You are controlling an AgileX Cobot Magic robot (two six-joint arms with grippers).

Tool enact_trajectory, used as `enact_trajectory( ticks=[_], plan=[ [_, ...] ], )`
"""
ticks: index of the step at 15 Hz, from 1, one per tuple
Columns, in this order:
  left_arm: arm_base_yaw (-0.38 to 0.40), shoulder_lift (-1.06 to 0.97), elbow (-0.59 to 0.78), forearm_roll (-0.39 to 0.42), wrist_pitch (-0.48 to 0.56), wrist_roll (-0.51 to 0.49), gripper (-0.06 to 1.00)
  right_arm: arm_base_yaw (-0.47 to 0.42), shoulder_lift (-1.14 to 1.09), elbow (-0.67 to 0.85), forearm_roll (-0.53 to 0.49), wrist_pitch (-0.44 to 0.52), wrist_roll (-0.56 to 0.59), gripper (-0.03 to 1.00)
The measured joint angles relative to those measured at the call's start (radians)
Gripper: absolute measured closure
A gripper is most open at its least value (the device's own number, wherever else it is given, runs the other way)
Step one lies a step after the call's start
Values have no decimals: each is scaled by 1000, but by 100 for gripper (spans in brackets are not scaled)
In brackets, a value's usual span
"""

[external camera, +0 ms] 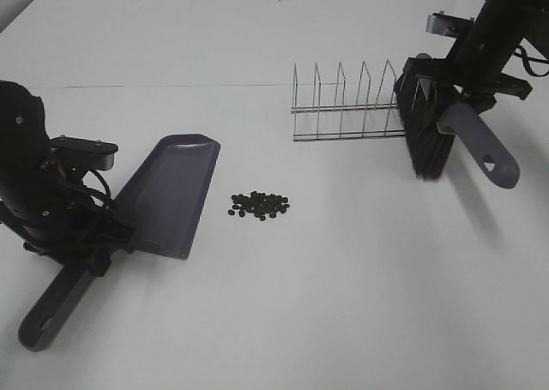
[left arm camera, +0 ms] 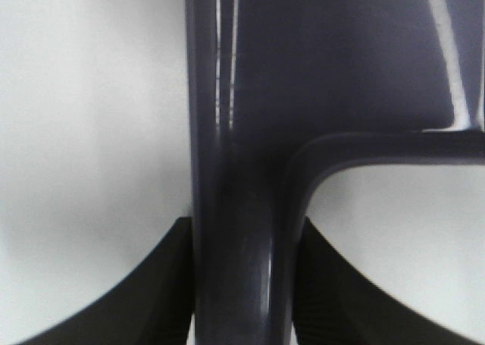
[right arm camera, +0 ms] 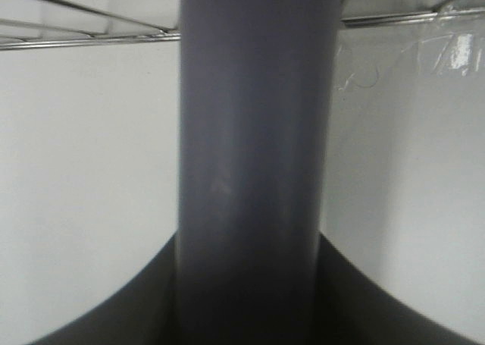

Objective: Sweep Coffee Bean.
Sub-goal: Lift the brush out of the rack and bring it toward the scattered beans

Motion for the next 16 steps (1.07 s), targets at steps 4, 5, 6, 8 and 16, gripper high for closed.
enact_trajectory(
  ticks=[4,5,6,8,16],
  plan=[
    [0,0,0,2,-1,-4,64,4,-154,104,-8,-3,23,67],
    [0,0,0,2,-1,-6,64,16,-195,156,-28,-3,30,67],
    [0,0,0,2,-2,-7,64,42,-239,210,-62,0,30,67],
    [0,0,0,0,-2,-20,64,116,-311,282,-150,3,60,67],
    [-75,0,0,60,-27,-78,64,440,-345,403,-417,3,302,67]
  ],
)
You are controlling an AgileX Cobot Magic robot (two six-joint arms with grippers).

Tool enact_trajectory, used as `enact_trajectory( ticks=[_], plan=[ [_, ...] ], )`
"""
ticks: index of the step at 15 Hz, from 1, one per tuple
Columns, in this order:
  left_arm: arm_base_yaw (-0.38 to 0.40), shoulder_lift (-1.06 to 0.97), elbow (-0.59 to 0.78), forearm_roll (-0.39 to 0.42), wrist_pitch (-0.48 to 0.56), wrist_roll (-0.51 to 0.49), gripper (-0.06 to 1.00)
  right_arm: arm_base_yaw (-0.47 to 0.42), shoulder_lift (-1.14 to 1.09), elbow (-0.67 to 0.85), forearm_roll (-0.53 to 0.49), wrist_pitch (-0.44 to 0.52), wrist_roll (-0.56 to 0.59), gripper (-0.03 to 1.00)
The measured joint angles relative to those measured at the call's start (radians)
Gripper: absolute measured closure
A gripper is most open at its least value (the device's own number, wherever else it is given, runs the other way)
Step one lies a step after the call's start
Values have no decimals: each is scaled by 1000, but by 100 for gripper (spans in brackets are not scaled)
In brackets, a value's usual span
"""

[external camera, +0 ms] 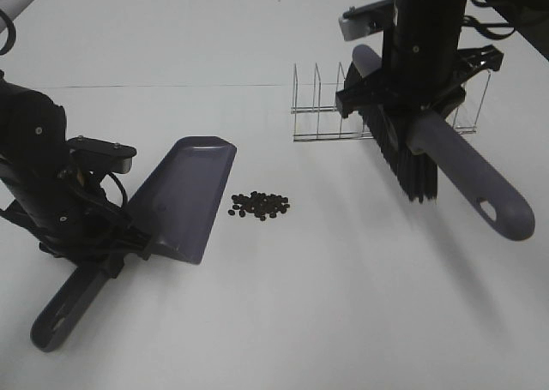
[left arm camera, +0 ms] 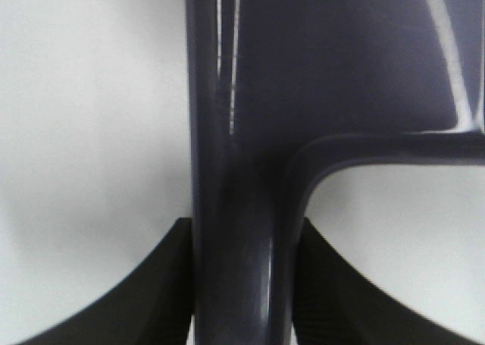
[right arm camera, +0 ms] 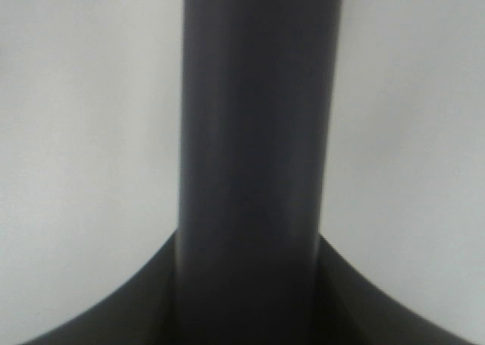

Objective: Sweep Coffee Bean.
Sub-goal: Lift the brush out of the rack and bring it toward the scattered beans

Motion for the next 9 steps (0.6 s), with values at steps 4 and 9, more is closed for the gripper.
enact_trajectory(
  ticks=[4,9],
  plan=[
    [-4,10,-1,18,-15,-12,64,3,44,66,-28,2,103,67],
    [-4,38,-15,26,-13,-12,64,27,102,67,-51,-1,166,67]
  ],
)
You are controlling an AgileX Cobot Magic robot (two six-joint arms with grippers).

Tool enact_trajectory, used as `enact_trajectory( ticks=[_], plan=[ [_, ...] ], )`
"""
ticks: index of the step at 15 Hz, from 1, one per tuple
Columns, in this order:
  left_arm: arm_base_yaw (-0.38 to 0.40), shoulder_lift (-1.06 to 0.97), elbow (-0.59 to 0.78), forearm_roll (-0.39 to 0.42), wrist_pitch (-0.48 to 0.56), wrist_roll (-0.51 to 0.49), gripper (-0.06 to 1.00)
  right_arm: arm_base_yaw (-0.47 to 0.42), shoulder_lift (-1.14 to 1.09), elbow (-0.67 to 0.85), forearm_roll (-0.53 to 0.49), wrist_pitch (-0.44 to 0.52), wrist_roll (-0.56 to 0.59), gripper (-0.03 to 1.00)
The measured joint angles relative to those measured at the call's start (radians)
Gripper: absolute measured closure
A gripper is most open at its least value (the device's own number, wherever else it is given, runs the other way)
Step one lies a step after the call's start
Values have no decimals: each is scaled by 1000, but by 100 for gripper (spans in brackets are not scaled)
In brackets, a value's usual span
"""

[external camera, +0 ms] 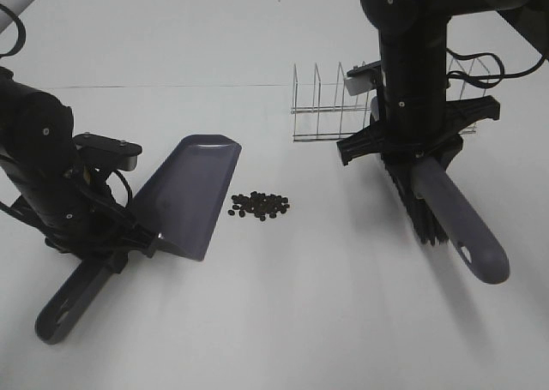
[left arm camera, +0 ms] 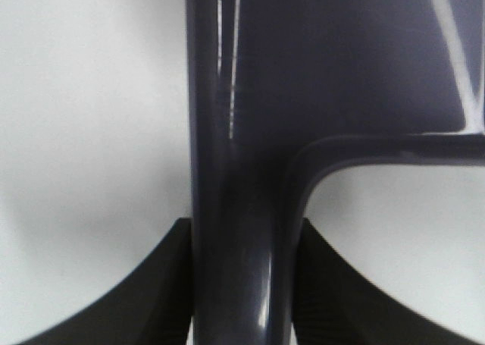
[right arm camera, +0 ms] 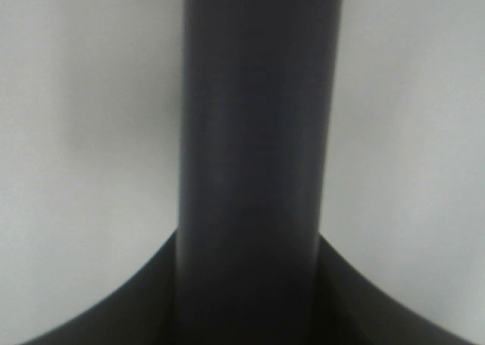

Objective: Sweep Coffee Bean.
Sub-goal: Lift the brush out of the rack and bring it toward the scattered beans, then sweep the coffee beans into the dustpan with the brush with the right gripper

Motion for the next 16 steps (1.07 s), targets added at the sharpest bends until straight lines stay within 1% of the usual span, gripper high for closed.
enact_trajectory(
  ticks=[2,4,7,8,11,12,16],
  plan=[
    [0,3,0,6,-14,0,64,37,35,-15,10,-10,3,67],
    [0,3,0,11,-18,0,64,92,96,-64,59,-24,11,67],
    [0,3,0,18,-22,0,64,165,207,-201,157,-27,21,67],
    [0,3,0,22,-26,0,64,207,289,-326,294,-41,20,67],
    [0,3,0,22,-29,0,64,232,384,-493,492,-73,18,67],
    [0,3,0,22,-29,0,64,232,399,-537,524,-88,18,67],
    [2,7,-1,25,-77,-15,64,231,431,-637,506,-53,16,67]
  ],
)
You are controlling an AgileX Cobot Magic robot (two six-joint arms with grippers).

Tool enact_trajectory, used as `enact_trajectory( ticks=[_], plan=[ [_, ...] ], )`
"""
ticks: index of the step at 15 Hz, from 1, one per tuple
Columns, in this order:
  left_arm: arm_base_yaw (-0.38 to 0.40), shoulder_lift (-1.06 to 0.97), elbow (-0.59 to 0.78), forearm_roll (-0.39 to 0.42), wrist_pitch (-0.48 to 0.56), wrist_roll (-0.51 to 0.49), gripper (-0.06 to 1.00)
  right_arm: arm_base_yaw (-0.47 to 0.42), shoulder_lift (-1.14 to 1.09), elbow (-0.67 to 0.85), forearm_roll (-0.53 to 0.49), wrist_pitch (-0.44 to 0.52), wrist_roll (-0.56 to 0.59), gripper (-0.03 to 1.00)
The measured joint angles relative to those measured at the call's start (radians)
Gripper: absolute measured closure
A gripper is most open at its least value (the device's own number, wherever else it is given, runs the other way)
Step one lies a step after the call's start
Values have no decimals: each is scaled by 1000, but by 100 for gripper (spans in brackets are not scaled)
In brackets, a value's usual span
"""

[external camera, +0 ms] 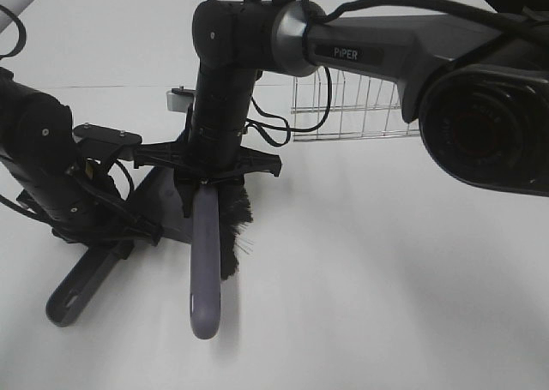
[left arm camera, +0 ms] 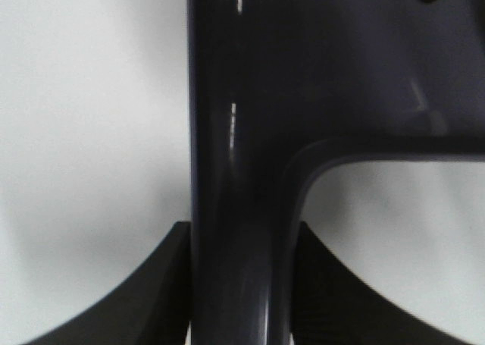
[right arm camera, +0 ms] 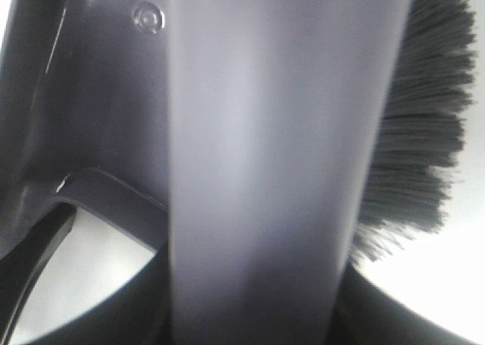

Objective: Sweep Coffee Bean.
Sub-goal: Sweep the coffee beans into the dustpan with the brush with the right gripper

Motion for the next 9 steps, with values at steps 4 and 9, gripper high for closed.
enact_trajectory(
  ticks=[4,9],
  plan=[
    [1,3,0,0,-34,-4,64,-2,15,-59,-34,47,-7,67],
    [-1,4,0,-2,-42,4,64,-1,17,-72,-80,75,-8,67]
  ],
)
